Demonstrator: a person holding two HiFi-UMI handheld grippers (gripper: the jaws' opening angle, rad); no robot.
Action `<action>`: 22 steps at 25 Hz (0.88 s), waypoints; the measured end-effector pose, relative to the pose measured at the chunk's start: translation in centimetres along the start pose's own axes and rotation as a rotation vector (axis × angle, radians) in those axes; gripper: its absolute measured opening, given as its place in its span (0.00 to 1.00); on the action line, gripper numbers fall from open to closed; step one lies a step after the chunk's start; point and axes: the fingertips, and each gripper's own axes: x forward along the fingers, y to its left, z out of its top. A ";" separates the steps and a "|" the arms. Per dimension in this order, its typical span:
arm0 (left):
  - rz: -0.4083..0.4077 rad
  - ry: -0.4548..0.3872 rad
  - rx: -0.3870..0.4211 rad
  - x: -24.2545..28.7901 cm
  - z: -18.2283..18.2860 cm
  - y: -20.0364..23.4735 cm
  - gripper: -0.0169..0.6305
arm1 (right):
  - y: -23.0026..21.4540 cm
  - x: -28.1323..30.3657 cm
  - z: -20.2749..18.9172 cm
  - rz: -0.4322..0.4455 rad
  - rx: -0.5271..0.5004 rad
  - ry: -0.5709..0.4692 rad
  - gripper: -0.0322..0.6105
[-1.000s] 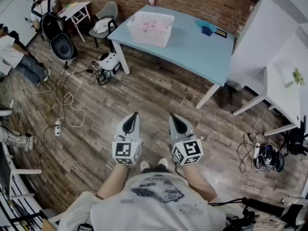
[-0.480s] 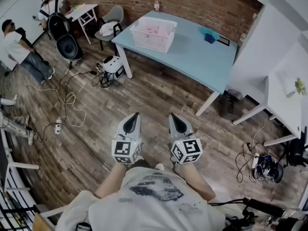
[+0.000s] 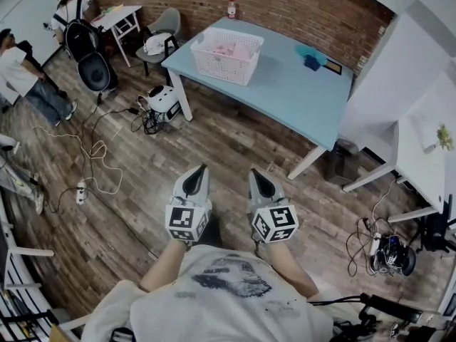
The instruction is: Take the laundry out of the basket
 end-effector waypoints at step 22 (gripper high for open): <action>-0.103 0.010 -0.001 23.8 2.2 25.4 0.01 | -5.5 32.5 2.9 -0.146 0.047 -0.001 0.05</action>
